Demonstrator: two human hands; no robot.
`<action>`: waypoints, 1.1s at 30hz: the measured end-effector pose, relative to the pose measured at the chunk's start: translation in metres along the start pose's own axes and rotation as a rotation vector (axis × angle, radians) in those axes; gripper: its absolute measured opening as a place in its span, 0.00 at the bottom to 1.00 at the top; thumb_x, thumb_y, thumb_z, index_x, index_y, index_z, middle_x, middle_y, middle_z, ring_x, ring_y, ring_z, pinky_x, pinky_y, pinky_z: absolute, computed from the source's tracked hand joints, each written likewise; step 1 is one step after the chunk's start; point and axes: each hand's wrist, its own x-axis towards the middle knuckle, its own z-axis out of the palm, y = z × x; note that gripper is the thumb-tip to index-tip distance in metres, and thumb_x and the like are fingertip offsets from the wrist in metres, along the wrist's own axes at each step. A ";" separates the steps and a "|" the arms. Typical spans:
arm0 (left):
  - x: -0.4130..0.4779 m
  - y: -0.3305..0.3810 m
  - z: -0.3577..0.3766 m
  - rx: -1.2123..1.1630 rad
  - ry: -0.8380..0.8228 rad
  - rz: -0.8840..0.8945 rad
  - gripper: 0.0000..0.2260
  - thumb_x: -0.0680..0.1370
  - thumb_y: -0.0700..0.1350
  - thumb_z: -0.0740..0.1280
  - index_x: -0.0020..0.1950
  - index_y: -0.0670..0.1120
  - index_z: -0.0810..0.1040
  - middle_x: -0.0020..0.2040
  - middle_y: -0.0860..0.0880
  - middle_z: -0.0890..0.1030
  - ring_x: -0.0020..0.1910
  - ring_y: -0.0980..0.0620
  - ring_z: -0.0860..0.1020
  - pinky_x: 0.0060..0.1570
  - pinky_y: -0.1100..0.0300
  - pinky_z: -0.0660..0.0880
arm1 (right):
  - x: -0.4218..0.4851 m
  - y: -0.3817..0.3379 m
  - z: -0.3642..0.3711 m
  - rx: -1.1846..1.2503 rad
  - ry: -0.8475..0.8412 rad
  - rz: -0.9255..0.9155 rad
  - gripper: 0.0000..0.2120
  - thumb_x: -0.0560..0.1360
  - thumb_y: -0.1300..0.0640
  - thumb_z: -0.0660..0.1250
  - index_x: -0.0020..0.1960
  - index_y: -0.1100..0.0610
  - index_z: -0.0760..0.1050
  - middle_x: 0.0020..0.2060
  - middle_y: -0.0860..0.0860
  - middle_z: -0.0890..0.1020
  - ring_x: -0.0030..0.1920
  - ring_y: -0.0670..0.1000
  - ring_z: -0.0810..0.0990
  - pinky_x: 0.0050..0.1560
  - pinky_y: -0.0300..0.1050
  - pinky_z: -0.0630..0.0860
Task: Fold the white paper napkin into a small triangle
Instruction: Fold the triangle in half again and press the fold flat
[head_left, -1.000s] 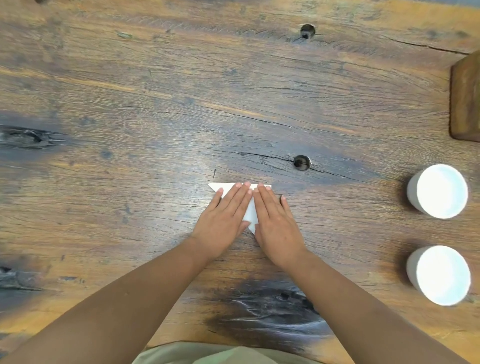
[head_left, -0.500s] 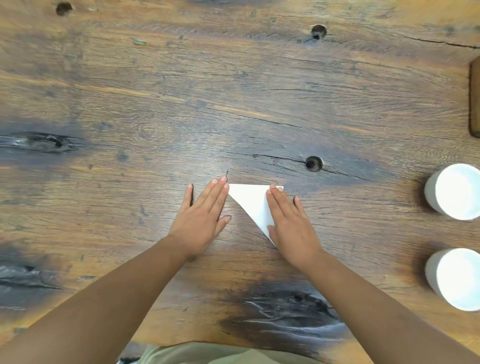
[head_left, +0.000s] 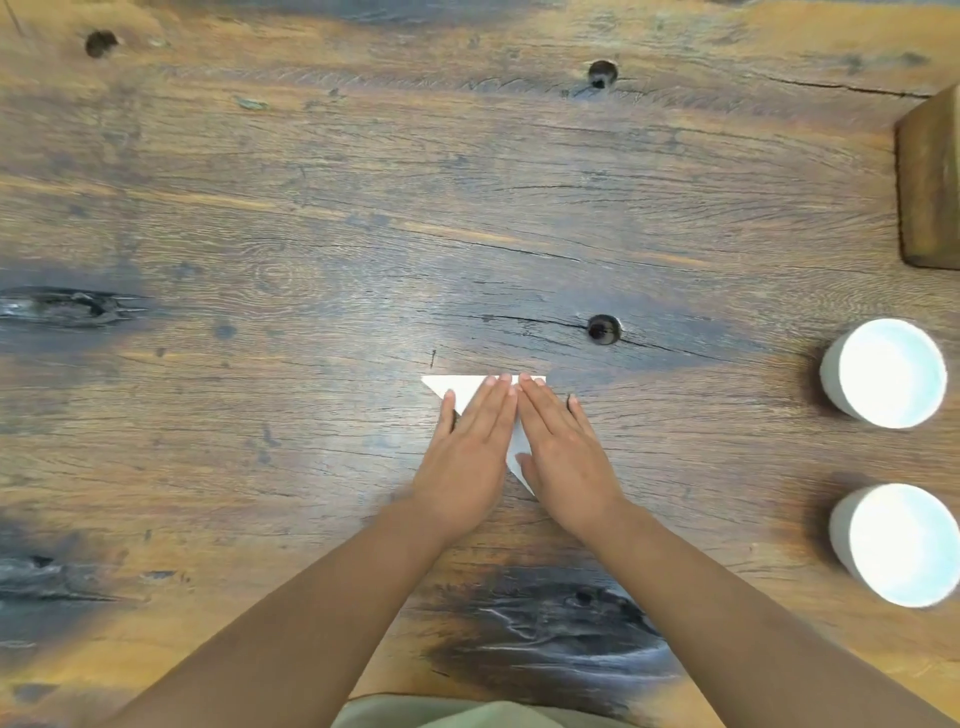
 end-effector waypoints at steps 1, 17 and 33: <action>0.002 0.001 0.000 0.002 -0.009 -0.012 0.30 0.82 0.43 0.54 0.80 0.44 0.41 0.81 0.48 0.41 0.79 0.52 0.36 0.77 0.44 0.39 | 0.000 0.001 0.000 0.007 0.004 0.002 0.37 0.78 0.58 0.66 0.80 0.57 0.49 0.81 0.51 0.50 0.80 0.49 0.47 0.78 0.49 0.41; -0.029 -0.067 -0.020 0.062 -0.059 -0.112 0.27 0.84 0.53 0.45 0.80 0.47 0.38 0.80 0.52 0.36 0.78 0.54 0.36 0.76 0.41 0.41 | 0.000 0.002 0.002 -0.003 0.016 -0.010 0.37 0.79 0.57 0.64 0.80 0.58 0.47 0.81 0.50 0.47 0.80 0.48 0.44 0.77 0.49 0.38; -0.024 -0.035 -0.002 0.142 -0.032 0.174 0.26 0.83 0.52 0.49 0.80 0.44 0.52 0.81 0.47 0.49 0.80 0.49 0.48 0.74 0.34 0.50 | 0.024 0.001 -0.023 0.151 0.079 -0.145 0.23 0.75 0.69 0.61 0.69 0.59 0.71 0.70 0.53 0.72 0.76 0.53 0.62 0.78 0.51 0.50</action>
